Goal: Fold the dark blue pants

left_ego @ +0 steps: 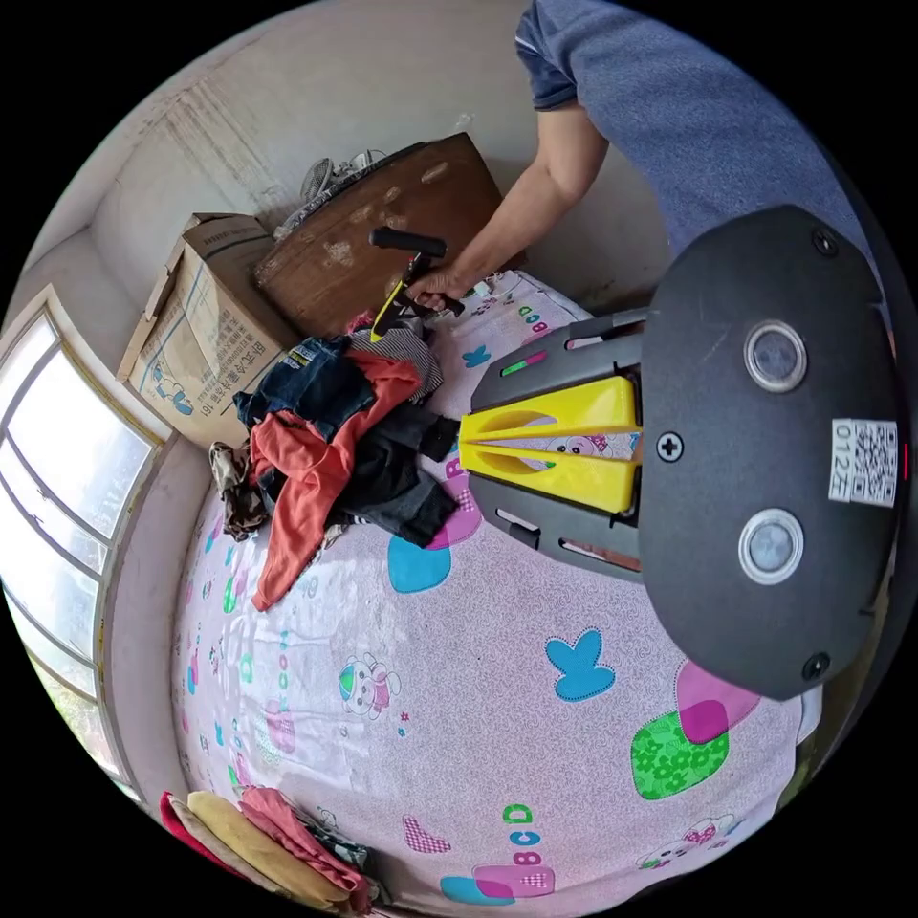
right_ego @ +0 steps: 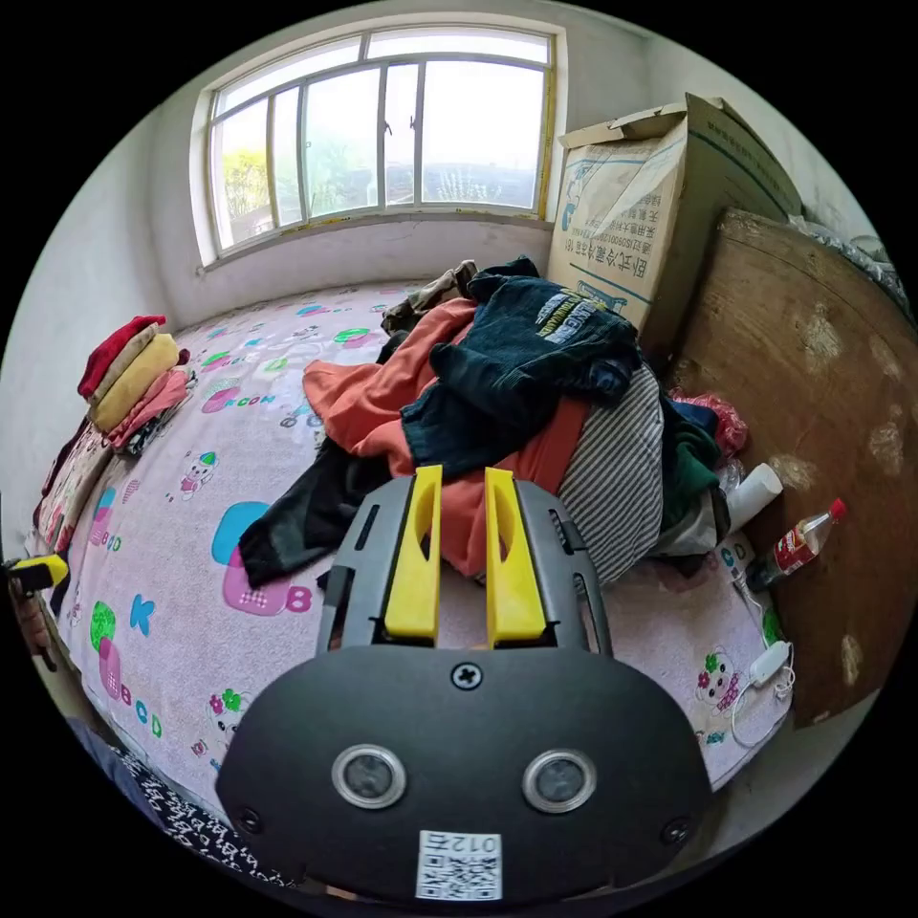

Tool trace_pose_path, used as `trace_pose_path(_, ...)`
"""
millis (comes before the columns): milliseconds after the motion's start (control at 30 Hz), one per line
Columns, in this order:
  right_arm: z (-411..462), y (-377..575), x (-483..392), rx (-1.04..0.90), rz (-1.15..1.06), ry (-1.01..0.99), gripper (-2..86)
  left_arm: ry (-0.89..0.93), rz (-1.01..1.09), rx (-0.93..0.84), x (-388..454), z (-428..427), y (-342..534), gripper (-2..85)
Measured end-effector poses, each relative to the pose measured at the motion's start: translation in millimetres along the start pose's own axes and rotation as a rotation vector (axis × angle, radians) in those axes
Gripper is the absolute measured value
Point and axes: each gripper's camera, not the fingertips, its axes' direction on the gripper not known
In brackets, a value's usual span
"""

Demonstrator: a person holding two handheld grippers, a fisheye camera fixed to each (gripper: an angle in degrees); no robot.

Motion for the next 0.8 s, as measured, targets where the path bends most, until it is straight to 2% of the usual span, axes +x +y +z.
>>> trace_pose_path(300,35.6,-91.3,84.9,-0.083,-0.094,-0.004,10.8,-0.099,-0.065,-0.029,28.8,51.9,17.4,-0.1)
trace_pose_path(367,37.1,-103.9,97.4,-0.115,-0.11,-0.031,9.4,-0.111,-0.076,-0.024,32.7,58.2,20.7,-0.1)
trace_pose_path(433,16.3,-115.9,115.3,-0.069,-0.107,-0.049,3.0,-0.123,-0.085,-0.02,38.3,66.5,25.1,-0.2)
trace_pose_path(467,8.0,-118.6,119.1,-0.052,-0.113,-0.066,2.5,-0.125,-0.083,-0.019,40.0,68.5,26.1,-0.2)
trace_pose_path(567,-39.8,-133.8,150.0,0.013,-0.041,-0.24,1.0,-0.126,-0.066,-0.015,48.9,79.0,31.1,-0.1)
trace_pose_path(633,-83.7,-148.1,185.6,0.087,0.05,-0.517,0.5,-0.098,-0.052,-0.017,54.9,89.7,34.0,-0.1)
trace_pose_path(700,-122.9,-162.3,201.6,0.156,0.05,-0.644,0.3,-0.072,-0.045,-0.018,59.9,98.4,35.1,0.0)
trace_pose_path(800,-194.3,-196.5,202.1,0.205,-0.037,-0.696,0.2,-0.045,0.016,0.0,76.5,108.3,30.3,0.4)
